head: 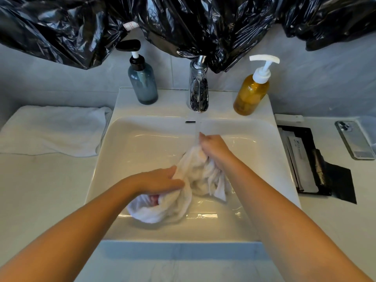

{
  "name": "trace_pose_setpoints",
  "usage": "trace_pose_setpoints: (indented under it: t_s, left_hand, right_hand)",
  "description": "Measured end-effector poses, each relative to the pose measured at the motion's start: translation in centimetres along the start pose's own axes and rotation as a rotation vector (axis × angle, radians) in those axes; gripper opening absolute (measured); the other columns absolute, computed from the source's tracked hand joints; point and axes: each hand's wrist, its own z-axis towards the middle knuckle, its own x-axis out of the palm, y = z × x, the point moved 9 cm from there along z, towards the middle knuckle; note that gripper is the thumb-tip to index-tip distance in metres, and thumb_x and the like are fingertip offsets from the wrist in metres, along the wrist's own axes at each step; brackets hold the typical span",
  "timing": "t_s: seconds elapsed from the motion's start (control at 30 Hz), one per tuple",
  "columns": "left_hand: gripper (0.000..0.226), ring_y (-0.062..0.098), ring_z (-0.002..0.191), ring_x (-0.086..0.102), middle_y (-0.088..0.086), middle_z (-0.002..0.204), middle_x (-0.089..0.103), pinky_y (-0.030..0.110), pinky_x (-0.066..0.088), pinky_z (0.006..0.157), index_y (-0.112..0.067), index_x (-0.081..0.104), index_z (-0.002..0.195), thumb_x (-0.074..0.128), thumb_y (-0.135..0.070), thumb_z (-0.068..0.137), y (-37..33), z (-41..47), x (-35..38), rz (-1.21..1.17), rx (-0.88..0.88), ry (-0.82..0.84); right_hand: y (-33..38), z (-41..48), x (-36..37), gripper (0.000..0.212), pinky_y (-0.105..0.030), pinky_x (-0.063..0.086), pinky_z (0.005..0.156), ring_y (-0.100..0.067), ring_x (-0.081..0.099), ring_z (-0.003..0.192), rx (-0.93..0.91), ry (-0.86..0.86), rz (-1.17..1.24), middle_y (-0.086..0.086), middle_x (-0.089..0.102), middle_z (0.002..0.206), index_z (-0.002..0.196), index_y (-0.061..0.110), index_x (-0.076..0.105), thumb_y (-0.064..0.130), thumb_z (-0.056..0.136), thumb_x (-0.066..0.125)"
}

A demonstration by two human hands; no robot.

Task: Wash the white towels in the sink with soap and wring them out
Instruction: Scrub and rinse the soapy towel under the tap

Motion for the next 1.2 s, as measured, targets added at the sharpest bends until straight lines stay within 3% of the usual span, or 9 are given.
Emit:
trace_pose_setpoints:
  t_s: [0.07,0.17,0.27,0.37,0.53,0.63,0.77,0.9,1.2]
  left_hand:
    - [0.022,0.024,0.092,0.062,0.002,0.101,0.062,0.040,0.054,0.084,-0.023,0.052,0.108,0.054,-0.042,0.096,0.4,-1.1,-0.1,-0.066,-0.082,0.104]
    - [0.066,0.027,0.102,0.062,0.003,0.113,0.063,0.038,0.050,0.086,-0.019,0.051,0.122,0.057,-0.068,0.079,-1.5,-0.2,-3.6,0.113,-0.018,-0.087]
    - [0.064,0.016,0.100,0.061,-0.002,0.117,0.059,0.032,0.050,0.086,-0.021,0.040,0.135,0.068,-0.051,0.086,-5.2,1.2,-5.6,-0.042,0.154,-0.314]
    - [0.051,0.020,0.097,0.065,0.006,0.111,0.067,0.038,0.054,0.085,-0.013,0.058,0.120,0.065,-0.049,0.084,-7.4,2.3,-4.9,-0.155,0.145,-0.282]
    - [0.055,0.034,0.102,0.067,0.020,0.108,0.069,0.056,0.050,0.095,-0.002,0.067,0.105,0.056,-0.041,0.067,-7.1,2.6,-6.2,-0.540,0.175,-0.382]
    - [0.041,0.029,0.084,0.062,0.019,0.087,0.064,0.048,0.050,0.084,-0.005,0.063,0.087,0.060,-0.040,0.066,-5.7,2.5,-7.1,-0.683,0.171,-0.459]
    - [0.020,0.022,0.082,0.059,0.006,0.086,0.064,0.038,0.047,0.077,-0.014,0.061,0.088,0.058,-0.030,0.076,-5.5,2.0,-7.4,-0.760,0.267,-0.502]
    - [0.012,0.012,0.094,0.058,-0.004,0.103,0.060,0.032,0.048,0.085,-0.030,0.057,0.099,0.051,-0.041,0.099,-4.3,1.7,-7.9,-0.750,0.311,-0.664]
    - [0.021,0.007,0.056,0.042,-0.009,0.058,0.049,0.025,0.039,0.056,-0.016,0.049,0.065,0.053,-0.011,0.084,-5.8,2.3,-5.0,-0.747,0.394,-0.869]
  right_hand:
    - [-0.5,-0.3,0.8,0.047,-0.032,0.044,0.069,-0.026,0.062,0.076,0.048,0.070,0.011,-0.012,0.066,0.083,0.089,0.007,0.070,0.047,0.099,0.047]
    - [-0.3,-0.4,1.2,0.054,-0.035,0.051,0.077,-0.030,0.067,0.092,0.107,0.095,0.071,-0.014,0.070,0.104,0.117,0.006,0.065,0.052,0.098,0.045]
    - [0.9,-0.3,0.9,0.049,-0.033,0.049,0.069,-0.029,0.067,0.087,0.095,0.095,0.129,-0.012,0.069,0.099,0.108,0.010,0.066,0.054,0.100,0.045]
    - [0.7,0.0,-1.4,0.036,-0.034,0.048,0.077,-0.027,0.064,0.089,0.015,-0.006,0.203,-0.009,0.066,0.098,0.090,0.016,0.062,0.047,0.101,0.047]
    - [-0.6,-2.4,-2.2,0.029,-0.023,0.048,0.072,-0.017,0.064,0.095,-0.175,0.087,0.236,-0.004,0.063,0.110,0.115,0.021,0.053,0.042,0.096,0.061]
    - [-1.6,-3.6,-1.3,0.050,-0.028,0.053,0.080,-0.019,0.063,0.102,-0.249,0.144,0.241,-0.003,0.060,0.115,0.123,0.034,0.047,0.023,0.085,0.078]
    - [-1.7,-3.1,-0.9,0.038,-0.038,0.053,0.078,-0.025,0.065,0.091,-0.198,0.054,0.287,-0.014,0.065,0.109,0.111,0.037,0.051,0.017,0.080,0.059]
    - [-1.6,-2.8,-2.2,0.016,-0.020,0.047,0.058,-0.016,0.060,0.073,-0.118,-0.107,0.575,-0.002,0.066,0.081,0.089,0.020,0.063,0.012,0.086,0.050]
    - [-0.5,-1.3,0.4,0.033,-0.028,0.038,0.057,-0.019,0.047,0.056,0.018,-0.211,0.661,0.003,0.052,0.053,0.061,0.015,0.053,0.018,0.094,0.054]
